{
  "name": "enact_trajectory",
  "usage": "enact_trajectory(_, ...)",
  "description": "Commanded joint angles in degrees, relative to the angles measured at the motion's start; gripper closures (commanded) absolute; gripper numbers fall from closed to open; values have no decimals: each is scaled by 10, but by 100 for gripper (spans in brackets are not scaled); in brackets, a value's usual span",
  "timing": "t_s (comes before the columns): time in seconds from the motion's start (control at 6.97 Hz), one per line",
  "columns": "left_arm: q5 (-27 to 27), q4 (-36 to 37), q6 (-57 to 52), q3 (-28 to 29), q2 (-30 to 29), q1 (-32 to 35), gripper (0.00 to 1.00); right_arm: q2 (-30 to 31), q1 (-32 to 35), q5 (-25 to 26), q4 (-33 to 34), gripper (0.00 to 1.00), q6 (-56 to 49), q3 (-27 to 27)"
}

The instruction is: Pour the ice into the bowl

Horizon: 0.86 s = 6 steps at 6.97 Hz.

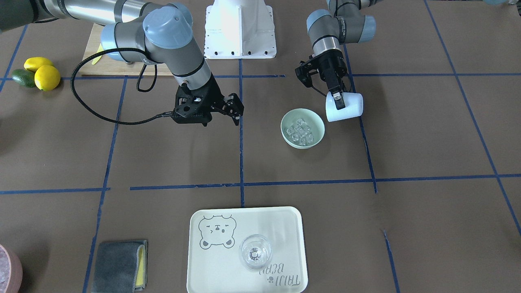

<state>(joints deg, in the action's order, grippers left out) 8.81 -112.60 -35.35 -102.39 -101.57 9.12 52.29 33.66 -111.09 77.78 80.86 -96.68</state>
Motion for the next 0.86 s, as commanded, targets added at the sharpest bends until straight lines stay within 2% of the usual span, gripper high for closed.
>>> enact_trajectory(0.0,1,-4,-2,-3,-5,0,100,0,0,0,0,0,0,0)
enact_trajectory(0.43,22,-4,-4,-57,-4,2,100,-1,0,1,0,0,1,-1)
enact_trajectory(0.57,95,-5,-3,-79,0,4,100,-1,-2,2,0,0,3,-1)
enact_trajectory(0.72,125,-4,-3,-114,8,6,100,-2,-3,2,0,0,5,-2)
